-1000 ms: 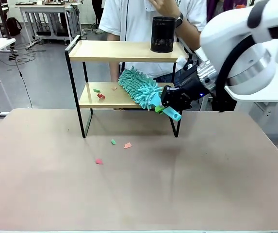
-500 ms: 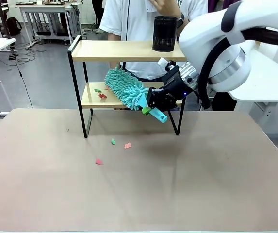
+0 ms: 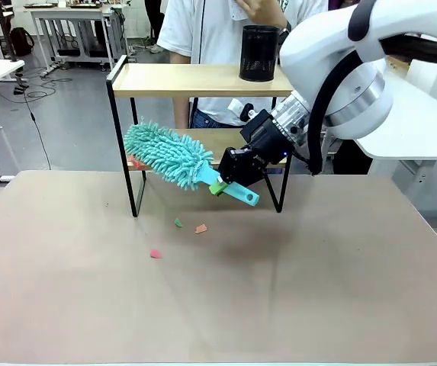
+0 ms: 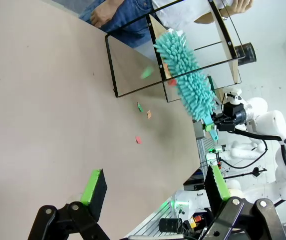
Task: Clean the shelf.
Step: Clean the remaining tier of the Shelf with the Duster once objects are removed.
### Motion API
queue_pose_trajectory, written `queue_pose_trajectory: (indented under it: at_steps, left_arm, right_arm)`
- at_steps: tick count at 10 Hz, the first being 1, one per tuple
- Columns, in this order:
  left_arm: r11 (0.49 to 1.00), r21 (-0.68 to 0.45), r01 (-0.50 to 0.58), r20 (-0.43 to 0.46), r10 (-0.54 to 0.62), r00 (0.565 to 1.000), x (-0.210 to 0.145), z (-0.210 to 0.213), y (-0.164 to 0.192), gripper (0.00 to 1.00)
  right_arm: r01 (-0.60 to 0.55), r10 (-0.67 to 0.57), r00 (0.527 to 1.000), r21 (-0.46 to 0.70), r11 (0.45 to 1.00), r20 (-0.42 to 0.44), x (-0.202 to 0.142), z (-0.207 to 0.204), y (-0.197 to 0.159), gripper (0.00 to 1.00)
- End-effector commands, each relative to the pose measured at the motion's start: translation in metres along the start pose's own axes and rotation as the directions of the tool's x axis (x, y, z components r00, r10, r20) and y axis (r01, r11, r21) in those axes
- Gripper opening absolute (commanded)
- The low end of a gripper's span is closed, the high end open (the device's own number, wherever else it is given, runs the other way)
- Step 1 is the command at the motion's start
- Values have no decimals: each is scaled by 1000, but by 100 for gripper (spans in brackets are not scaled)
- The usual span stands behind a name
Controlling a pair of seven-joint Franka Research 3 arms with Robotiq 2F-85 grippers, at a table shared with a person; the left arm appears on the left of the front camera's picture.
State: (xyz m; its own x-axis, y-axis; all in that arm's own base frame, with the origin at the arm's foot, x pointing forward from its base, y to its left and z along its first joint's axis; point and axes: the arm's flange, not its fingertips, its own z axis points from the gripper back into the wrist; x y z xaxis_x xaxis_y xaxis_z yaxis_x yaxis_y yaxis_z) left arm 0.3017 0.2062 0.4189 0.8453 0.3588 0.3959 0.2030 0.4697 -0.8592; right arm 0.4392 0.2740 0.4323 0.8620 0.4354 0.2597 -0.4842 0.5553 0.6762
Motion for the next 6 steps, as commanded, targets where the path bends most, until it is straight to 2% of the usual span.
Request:
queue_pose_trajectory:
  at_steps: [1, 2, 6]
  left_arm:
    - [999, -23, 22, 19, -22, 1000, 0, -1, 0, 100]
    - [999, -23, 22, 19, -22, 1000, 0, -1, 0, 100]
    - [999, -23, 22, 19, -22, 1000, 0, -1, 0, 100]
  right_arm:
    - [-120, 137, 983, 133, 984, -124, -10, 15, -10, 8]
    - [-150, 177, 974, 184, 971, -141, -16, 21, -12, 8]
    - [-129, 144, 987, 182, 975, -75, -42, 42, -18, 8]
